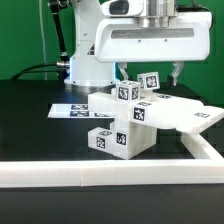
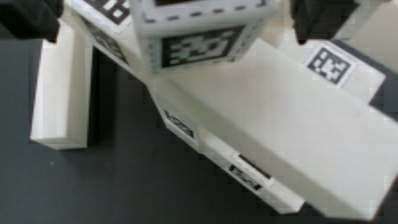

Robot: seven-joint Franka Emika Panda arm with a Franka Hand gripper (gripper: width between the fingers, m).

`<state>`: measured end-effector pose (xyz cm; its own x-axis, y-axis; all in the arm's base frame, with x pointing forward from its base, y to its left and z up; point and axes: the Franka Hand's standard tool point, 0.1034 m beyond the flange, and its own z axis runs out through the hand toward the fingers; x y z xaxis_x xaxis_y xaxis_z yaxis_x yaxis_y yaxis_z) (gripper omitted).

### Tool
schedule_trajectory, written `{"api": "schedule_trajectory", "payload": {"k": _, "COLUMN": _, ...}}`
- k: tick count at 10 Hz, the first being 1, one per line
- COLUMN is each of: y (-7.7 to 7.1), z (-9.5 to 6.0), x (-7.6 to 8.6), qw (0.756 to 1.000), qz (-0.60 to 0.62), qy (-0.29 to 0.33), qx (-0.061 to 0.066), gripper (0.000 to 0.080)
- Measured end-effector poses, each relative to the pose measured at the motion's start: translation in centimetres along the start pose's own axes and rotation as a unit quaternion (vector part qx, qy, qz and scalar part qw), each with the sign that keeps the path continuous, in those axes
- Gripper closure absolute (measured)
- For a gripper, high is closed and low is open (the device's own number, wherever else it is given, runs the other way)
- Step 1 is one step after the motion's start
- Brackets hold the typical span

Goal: Assemble chair

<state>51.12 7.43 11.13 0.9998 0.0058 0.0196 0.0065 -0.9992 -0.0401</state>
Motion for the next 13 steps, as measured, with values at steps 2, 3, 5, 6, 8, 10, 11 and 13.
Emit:
{"api": "schedule_trajectory", "payload": {"k": 2, "y": 0.14, "z": -0.09, "x": 0.15, "qw": 1.0, "qz": -0.025, "qy": 0.001, "qx": 0.0, "gripper": 0.015}}
{"api": "schedule_trajectory", "payload": {"k": 3, "y": 0.15, "z": -0.05, "x": 0.13, "qw": 1.0, "qz": -0.025, "qy": 0.001, "qx": 0.0, "gripper": 0.0265}}
{"api": "schedule_trajectory", "payload": {"k": 5, "y": 0.15, "z": -0.04, "x": 0.12, "qw": 1.0, "qz": -0.025, "qy": 0.001, "qx": 0.0, "gripper": 0.0443}}
{"api": "schedule_trajectory", "payload": {"k": 6, "y": 0.15, "z": -0.04, "x": 0.13, "qw": 1.0, "qz": -0.025, "qy": 0.001, "qx": 0.0, "gripper": 0.053}}
{"api": "schedule_trajectory", "payload": {"k": 8, "y": 0.15, "z": -0.04, "x": 0.13, "qw": 1.0, "qz": -0.011, "qy": 0.001, "qx": 0.0, "gripper": 0.053}}
{"api": "schedule_trajectory", "payload": {"k": 10, "y": 0.15, "z": -0.04, "x": 0.13, "qw": 1.0, "qz": 0.007, "qy": 0.001, "qx": 0.0, "gripper": 0.053}}
{"api": "schedule_trajectory", "payload": {"k": 11, "y": 0.22, "z": -0.04, "x": 0.17, "qw": 0.998, "qz": 0.068, "qy": 0.001, "qx": 0.002, "gripper": 0.053}}
{"api": "schedule_trajectory", "payload": {"k": 13, "y": 0.25, "z": -0.04, "x": 0.17, "qw": 0.99, "qz": 0.144, "qy": 0.001, "qx": 0.003, "gripper": 0.0528}}
